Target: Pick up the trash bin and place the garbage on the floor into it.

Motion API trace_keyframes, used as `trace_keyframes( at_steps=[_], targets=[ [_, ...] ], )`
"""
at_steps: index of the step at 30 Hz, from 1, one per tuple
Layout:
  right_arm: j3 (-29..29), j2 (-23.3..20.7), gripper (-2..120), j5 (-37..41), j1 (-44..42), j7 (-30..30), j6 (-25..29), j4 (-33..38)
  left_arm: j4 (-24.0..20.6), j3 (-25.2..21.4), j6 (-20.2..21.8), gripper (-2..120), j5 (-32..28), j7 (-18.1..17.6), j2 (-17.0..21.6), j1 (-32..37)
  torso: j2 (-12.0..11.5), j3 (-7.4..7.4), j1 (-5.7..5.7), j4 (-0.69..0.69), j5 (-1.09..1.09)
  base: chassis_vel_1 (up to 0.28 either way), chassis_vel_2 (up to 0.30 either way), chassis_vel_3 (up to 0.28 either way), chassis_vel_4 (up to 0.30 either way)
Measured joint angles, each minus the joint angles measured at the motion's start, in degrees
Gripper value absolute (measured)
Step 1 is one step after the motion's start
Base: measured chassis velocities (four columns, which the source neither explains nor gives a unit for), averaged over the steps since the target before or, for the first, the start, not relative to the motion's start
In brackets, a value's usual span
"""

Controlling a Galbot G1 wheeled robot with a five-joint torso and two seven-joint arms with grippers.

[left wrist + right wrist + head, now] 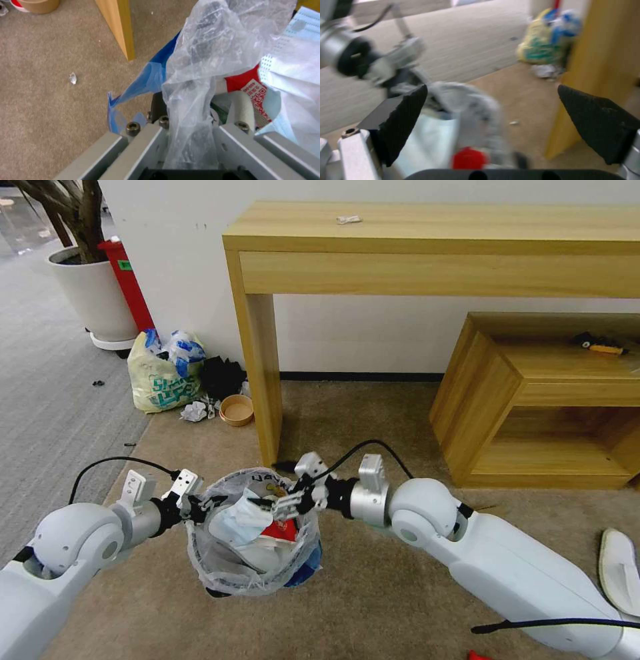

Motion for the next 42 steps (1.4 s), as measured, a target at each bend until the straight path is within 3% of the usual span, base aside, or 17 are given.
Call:
trace_keyframes(
  at_steps=[11, 22, 26, 42],
  targets=[
    [16.25, -0.69, 100, -4.56, -16.55, 9.7, 3.41, 1.11, -2.07, -3.93, 0.0, 0, 0.45, 0.24, -0.95, 4.49, 0.0, 0.0, 0.0, -0.01, 0.01, 0.0, 0.0, 0.0, 0.0],
    [33.79, -0.45, 100, -10.09, -34.01, 10.04, 2.53, 5.33, -4.35, -4.89, 0.0, 0, 2.14, 0.26, -2.87, 7.44, 0.01, 0.0, 0.0, -0.02, 0.0, 0.0, 0.0, 0.0, 0.0],
    [37.37, -0.28, 100, -10.46, -37.03, 9.62, 2.65, 5.59, -4.98, -4.91, 0.0, 0, 2.24, 0.18, -3.17, 7.46, 0.0, 0.0, 0.0, -0.01, 0.01, 0.0, 0.0, 0.0, 0.0],
    [39.6, -0.28, 100, -11.12, -39.31, 8.04, 3.32, 4.94, -6.4, -5.27, 0.0, 0, 2.88, -0.24, -3.7, 8.99, 0.01, 0.0, 0.0, -0.01, 0.04, -0.102, -0.082, 0.088, 0.082]
  ],
)
